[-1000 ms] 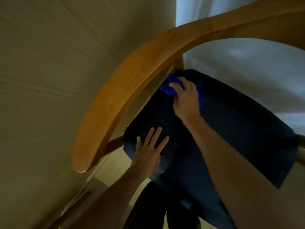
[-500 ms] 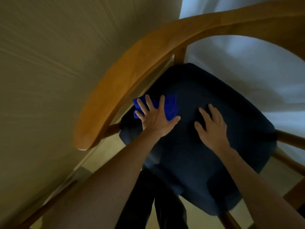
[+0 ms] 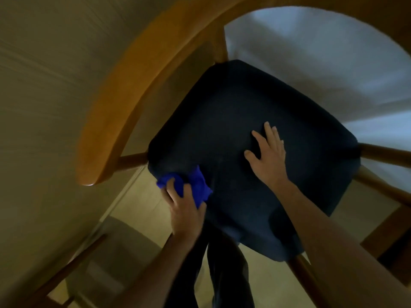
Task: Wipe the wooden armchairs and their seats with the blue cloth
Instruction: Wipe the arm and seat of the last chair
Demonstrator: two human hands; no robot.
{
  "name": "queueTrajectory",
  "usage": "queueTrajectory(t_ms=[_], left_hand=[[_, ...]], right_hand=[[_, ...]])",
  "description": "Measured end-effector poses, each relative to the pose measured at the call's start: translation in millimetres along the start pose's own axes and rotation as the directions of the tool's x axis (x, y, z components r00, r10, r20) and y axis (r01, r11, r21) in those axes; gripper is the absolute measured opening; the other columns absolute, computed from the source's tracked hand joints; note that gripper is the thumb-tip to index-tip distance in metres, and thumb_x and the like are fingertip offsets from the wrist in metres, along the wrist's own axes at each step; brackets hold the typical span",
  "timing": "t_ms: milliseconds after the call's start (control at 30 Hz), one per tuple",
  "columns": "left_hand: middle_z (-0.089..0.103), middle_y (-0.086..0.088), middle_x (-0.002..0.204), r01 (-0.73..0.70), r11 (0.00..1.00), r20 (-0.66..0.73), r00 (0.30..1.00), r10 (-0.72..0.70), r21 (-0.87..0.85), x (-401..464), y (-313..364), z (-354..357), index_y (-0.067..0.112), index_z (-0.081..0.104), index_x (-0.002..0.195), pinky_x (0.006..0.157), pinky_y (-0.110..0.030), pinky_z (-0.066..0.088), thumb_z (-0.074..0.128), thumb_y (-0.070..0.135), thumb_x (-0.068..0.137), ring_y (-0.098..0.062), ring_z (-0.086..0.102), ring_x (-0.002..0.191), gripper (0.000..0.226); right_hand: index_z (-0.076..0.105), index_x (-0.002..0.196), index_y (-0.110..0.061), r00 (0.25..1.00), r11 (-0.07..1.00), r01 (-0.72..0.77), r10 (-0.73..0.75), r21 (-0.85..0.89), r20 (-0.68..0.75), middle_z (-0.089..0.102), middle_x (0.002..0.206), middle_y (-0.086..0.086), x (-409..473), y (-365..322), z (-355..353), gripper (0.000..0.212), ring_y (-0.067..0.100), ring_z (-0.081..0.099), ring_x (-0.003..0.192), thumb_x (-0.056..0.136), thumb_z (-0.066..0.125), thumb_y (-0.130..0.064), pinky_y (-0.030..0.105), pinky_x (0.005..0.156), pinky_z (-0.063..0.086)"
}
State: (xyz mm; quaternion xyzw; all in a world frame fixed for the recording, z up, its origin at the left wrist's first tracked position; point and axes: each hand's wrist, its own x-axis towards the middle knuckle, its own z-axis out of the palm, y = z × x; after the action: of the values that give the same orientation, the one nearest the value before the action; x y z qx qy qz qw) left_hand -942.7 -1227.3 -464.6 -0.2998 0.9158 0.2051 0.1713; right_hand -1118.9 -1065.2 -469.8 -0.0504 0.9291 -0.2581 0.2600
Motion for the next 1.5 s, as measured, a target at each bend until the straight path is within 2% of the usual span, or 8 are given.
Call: queueTrajectory(t_ms=[200,433,733,867,1000,1133,1267,1500], left_hand=[[0.033,-0.012,0.142,-0.027,1.000,0.457,0.889,0.023,0.003,-122,91,55,0.031,0.050,0.107,0.080,-0.048,0.057,0.093,0.041,0.035,-0.044,0.037,0.128,0.084],[0.016,-0.004,0.142,-0.073,0.997,0.193,0.979,0.070,0.006,-51,41,22,0.023,0.046,0.124,0.101,-0.038,0.045,0.081,0.026,0.070,-0.027,0.030,0.129,0.064],[0.034,-0.016,0.132,-0.048,0.994,-0.085,0.995,0.056,0.096,10,61,-15,0.013,0.048,0.117,0.092,-0.048,0.046,0.078,0.016,0.070,-0.036,0.037,0.115,0.056],[0.034,-0.016,0.138,-0.276,0.935,0.112,0.960,0.257,0.224,-17,114,5,0.018,0.045,0.128,0.100,-0.044,0.033,0.071,0.034,0.073,-0.036,0.032,0.124,0.063],[0.028,-0.007,0.144,-0.429,0.903,0.372,0.833,0.409,-0.031,-60,138,19,0.018,0.030,0.142,0.109,-0.039,0.029,0.066,0.041,0.078,-0.028,0.023,0.135,0.077],[0.060,-0.008,0.117,-0.264,0.924,0.165,0.934,0.316,-0.277,-11,98,-27,0.010,0.061,0.116,0.095,-0.028,0.041,0.053,0.003,0.079,-0.027,0.055,0.111,0.039],[0.026,-0.011,0.152,-0.150,0.988,0.195,0.969,0.152,-0.026,50,77,-64,0.020,0.044,0.139,0.111,-0.042,0.025,0.054,0.011,0.091,-0.030,0.020,0.140,0.050],[-0.026,-0.005,0.157,-0.119,0.985,0.489,0.871,0.042,0.127,62,92,-38,0.040,0.010,0.150,0.115,-0.052,0.014,0.054,0.031,0.094,-0.031,-0.021,0.144,0.073]], right_hand=[[0.035,0.145,-0.026,0.996,0.999,0.020,-0.023,0.030,0.088,-0.002,0.161,-0.005,2,9,-10,0.056,0.014,-0.010,0.147,0.093,0.055,-0.031,0.042,0.117,-0.002],[0.040,0.143,-0.022,0.987,0.993,0.121,-0.121,0.014,0.101,0.003,0.161,-0.003,-9,29,-17,0.054,0.015,-0.004,0.147,0.093,0.057,-0.028,0.043,0.117,0.006],[0.039,0.144,-0.021,0.997,0.971,-0.059,0.045,0.233,0.066,0.012,0.159,-0.004,-61,57,-21,0.050,0.011,0.003,0.146,0.096,0.053,-0.027,0.028,0.114,0.006],[0.047,0.139,-0.019,0.990,0.913,-0.125,0.139,0.389,-0.009,0.027,0.155,0.001,-90,56,-13,0.042,0.015,0.018,0.144,0.098,0.051,-0.027,0.024,0.114,0.012],[0.045,0.140,-0.025,0.989,0.884,-0.144,0.148,0.446,0.025,0.032,0.152,0.000,-123,38,2,0.049,0.014,0.024,0.140,0.097,0.034,-0.045,0.040,0.116,0.022],[0.027,0.147,-0.038,0.990,0.952,-0.135,0.141,0.275,-0.003,0.020,0.155,0.006,-131,22,14,0.065,0.026,0.016,0.142,0.088,0.028,-0.064,0.053,0.114,0.019],[0.031,0.143,-0.041,0.983,0.965,-0.167,0.180,-0.202,0.046,0.029,0.149,0.012,-135,-8,59,0.072,0.038,0.032,0.130,0.079,0.060,-0.058,0.061,0.098,0.034],[0.048,0.128,-0.037,0.998,0.975,0.016,-0.004,-0.224,0.056,0.042,0.131,0.009,-214,22,99,0.056,0.032,0.050,0.111,0.076,0.065,-0.026,0.051,0.086,0.047]])
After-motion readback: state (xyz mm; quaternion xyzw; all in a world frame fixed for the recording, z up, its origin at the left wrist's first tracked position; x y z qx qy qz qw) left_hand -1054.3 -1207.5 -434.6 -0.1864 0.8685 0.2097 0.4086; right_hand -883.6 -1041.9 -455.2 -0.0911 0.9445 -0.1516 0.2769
